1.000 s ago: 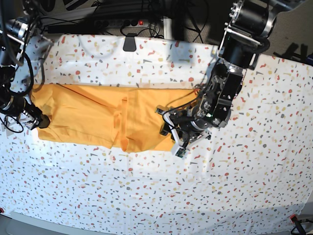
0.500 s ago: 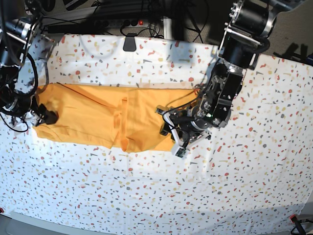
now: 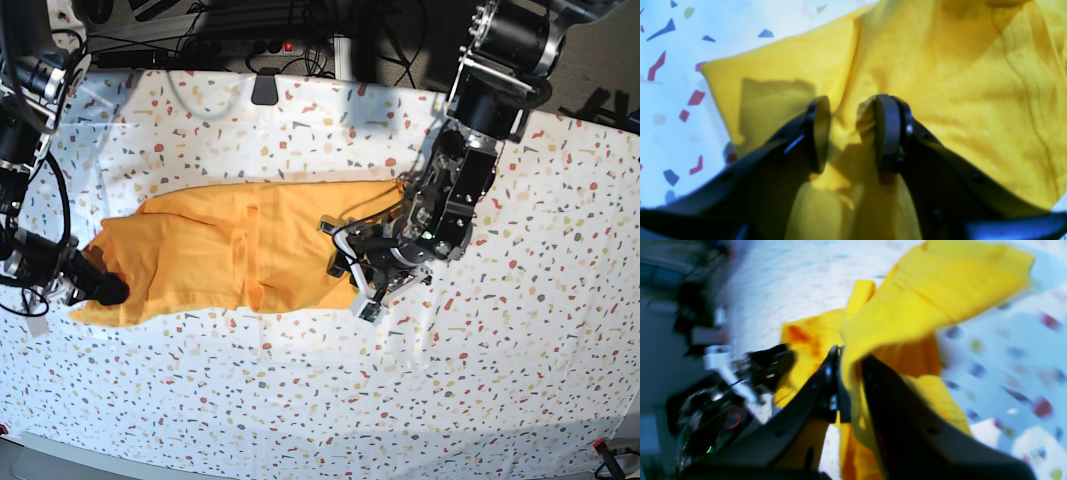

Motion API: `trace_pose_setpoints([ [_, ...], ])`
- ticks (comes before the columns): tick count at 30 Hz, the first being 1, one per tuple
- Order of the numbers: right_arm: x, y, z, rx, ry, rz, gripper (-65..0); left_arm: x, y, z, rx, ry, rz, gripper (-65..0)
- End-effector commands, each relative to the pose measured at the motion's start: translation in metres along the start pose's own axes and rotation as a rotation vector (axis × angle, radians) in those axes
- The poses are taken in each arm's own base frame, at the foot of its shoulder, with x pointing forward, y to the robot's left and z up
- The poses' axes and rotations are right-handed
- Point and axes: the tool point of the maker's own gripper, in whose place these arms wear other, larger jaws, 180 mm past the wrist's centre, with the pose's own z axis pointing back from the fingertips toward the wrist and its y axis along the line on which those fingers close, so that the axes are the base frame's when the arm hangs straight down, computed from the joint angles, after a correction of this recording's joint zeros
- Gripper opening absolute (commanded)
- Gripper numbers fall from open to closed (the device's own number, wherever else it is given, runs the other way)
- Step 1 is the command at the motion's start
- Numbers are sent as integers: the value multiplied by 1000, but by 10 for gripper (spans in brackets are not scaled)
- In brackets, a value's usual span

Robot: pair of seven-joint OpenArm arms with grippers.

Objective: Fold the T-shirt properly
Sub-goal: 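Lift the held end and fold it over toward the left gripper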

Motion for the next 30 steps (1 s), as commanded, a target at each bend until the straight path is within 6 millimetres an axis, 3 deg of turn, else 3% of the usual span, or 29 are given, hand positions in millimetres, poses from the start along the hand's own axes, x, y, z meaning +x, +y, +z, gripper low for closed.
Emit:
trace_pose_setpoints([
  [1, 26, 17, 9, 41, -61, 51, -650, -8, 12, 2, 41, 55, -9, -428],
  [5, 26, 43, -3, 121, -66, 76, -650, -8, 12, 2, 41, 52, -10, -428],
  [18, -12, 123, -83, 382, -38, -17, -650, -1, 7, 2, 15, 13, 32, -428],
  [30, -40, 187, -125, 550, -3, -82, -650, -1, 7, 2, 15, 13, 32, -428],
])
